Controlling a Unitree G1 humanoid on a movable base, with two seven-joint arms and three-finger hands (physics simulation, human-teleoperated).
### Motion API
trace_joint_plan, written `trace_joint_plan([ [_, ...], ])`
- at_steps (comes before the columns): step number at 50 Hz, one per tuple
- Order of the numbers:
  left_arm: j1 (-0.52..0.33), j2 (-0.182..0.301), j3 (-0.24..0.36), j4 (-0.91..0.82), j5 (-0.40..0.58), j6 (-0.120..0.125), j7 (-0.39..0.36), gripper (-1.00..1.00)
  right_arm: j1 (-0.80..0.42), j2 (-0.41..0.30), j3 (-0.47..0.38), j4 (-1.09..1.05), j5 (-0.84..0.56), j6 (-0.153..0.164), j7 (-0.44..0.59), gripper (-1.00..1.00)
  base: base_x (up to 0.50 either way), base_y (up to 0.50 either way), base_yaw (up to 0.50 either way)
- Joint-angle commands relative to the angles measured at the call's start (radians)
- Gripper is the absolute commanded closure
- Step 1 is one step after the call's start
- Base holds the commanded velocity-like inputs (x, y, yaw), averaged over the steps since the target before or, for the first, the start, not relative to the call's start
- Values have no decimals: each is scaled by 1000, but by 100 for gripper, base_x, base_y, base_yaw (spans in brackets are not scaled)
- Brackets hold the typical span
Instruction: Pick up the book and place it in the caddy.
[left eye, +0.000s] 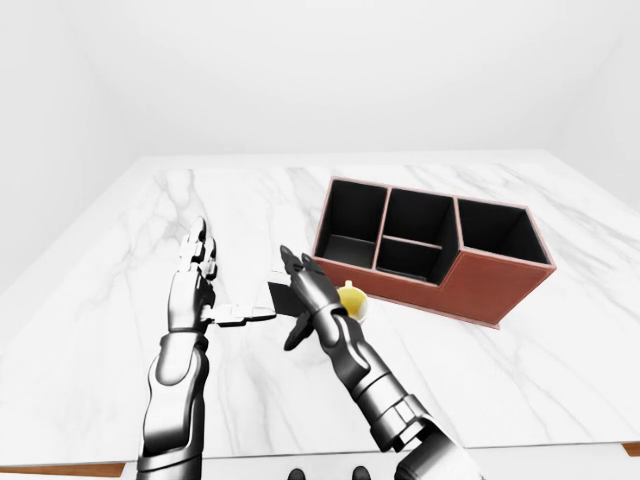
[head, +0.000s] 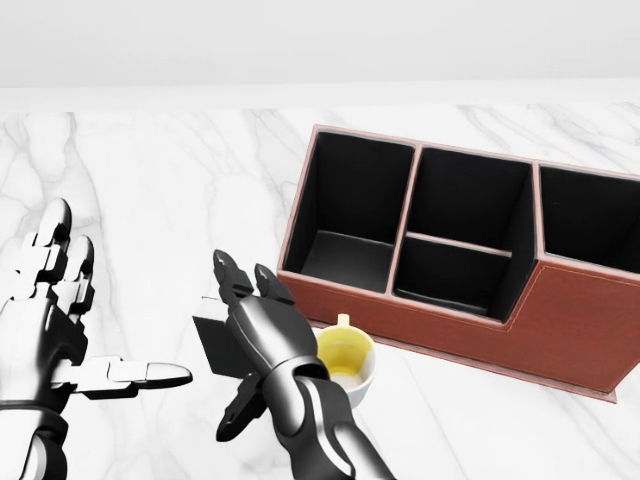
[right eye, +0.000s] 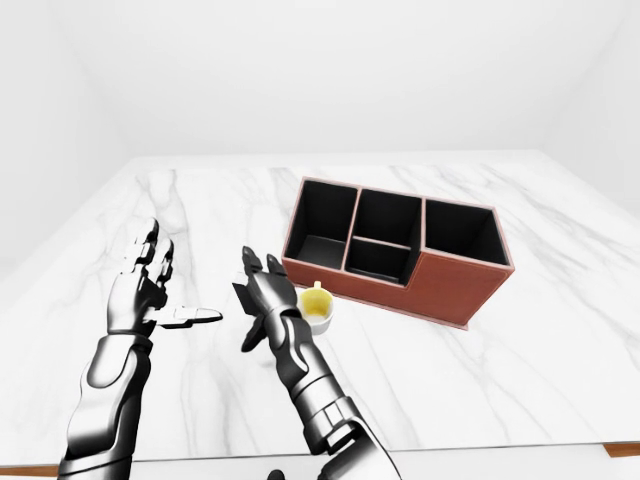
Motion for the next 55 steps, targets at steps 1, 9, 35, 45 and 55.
trace_joint_plan([
  [1,3,-1,0,4,-1,0,0,-100,-22,-1,-6,84,-54,0,-34,-100,0,0,0],
  [9,2,-1,-1,12,-2,0,0,-100,-70,4,-23,150,-65,0,-71,-100,0,0,0],
  [35,15,0,7,12,-8,0,-3,-100,-193,17,-52,412,-45,0,-169,-100,0,0,0],
  [45,15,2,14,-2,-11,0,-6,-100,-187,19,-50,431,-55,0,-163,100,0,0,0],
  [55,18,0,16,-5,-11,0,-7,-100,-268,-21,-89,532,-22,-8,-198,100,0,0,0],
])
